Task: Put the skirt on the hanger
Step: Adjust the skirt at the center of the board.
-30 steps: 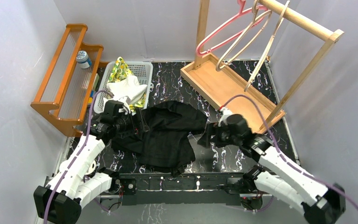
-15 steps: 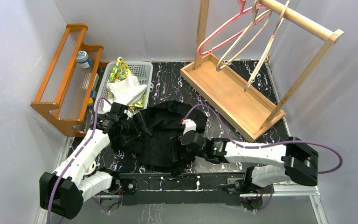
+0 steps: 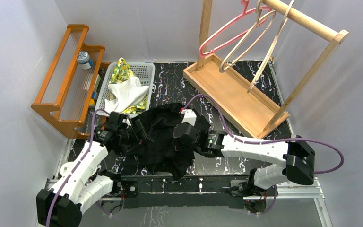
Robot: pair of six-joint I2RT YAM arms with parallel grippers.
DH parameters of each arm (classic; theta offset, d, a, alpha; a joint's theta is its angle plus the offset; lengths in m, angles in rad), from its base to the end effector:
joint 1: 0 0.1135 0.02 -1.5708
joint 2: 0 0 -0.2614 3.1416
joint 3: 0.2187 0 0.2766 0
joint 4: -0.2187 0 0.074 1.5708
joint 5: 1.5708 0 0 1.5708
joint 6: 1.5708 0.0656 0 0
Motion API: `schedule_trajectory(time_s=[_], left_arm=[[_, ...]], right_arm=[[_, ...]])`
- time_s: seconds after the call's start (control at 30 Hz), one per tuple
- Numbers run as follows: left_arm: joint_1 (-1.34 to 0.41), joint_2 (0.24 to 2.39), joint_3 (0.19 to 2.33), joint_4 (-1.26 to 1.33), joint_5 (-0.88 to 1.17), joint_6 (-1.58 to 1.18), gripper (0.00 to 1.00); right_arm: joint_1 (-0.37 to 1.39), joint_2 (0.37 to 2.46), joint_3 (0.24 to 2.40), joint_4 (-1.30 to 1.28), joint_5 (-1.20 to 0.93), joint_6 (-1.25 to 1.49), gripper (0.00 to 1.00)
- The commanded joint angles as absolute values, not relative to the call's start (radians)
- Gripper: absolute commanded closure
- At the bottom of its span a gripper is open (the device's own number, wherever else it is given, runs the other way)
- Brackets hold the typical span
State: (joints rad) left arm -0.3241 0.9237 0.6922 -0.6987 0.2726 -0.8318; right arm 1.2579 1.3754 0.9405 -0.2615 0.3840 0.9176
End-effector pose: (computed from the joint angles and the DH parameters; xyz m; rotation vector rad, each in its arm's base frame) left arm 0.2038 -0.0871 0.2085 -0.5470 2.5872 -0.7822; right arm 0.1289 0.3186 0.2241 -0.1841 2.3100 0.7468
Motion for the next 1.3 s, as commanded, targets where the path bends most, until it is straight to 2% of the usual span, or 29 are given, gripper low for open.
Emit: schedule_trajectory(time_s=[0.0, 0.2, 0.3, 0.67, 0.73, 0.97, 1.1, 1.2, 1.27], left_arm=[[-0.327, 0.838, 0.651, -0.747, 0.374, -0.862, 0.17], [-0.328, 0.762, 0.641, -0.766, 0.394, -0.825, 0.28], [-0.327, 0.732, 0.666, -0.788, 0.367, -0.797, 0.28], [-0.327, 0.737, 0.719, -0.706, 0.304, -0.564, 0.29], [-0.327, 0.769, 0.717, -0.656, 0.359, -0.554, 0.30], [-0.341, 0.846, 0.703, -0.484, 0.339, -0.494, 0.29], [-0.367, 0.830, 0.644, -0.248, 0.343, -0.513, 0.29], [-0.381, 0.863, 0.601, -0.062, 0.372, -0.552, 0.31], [-0.393, 0.932, 0.587, 0.024, 0.432, -0.582, 0.36]], right_arm=[[1.243, 1.388, 1.108, -0.439, 0.601, 1.015, 1.00], [1.128, 1.586, 1.325, -0.579, 0.552, 1.083, 1.00], [1.109, 1.653, 1.443, -0.634, 0.566, 1.065, 1.00], [0.994, 1.818, 1.628, -0.694, 0.494, 1.032, 1.00], [0.981, 1.837, 1.656, -0.704, 0.490, 1.032, 1.00], [0.952, 1.841, 1.663, -0.632, 0.376, 0.975, 1.00], [0.944, 1.799, 1.622, -0.551, 0.276, 0.992, 1.00], [0.932, 1.749, 1.582, -0.502, 0.231, 1.034, 1.00], [0.923, 1.711, 1.568, -0.486, 0.218, 1.047, 1.00]])
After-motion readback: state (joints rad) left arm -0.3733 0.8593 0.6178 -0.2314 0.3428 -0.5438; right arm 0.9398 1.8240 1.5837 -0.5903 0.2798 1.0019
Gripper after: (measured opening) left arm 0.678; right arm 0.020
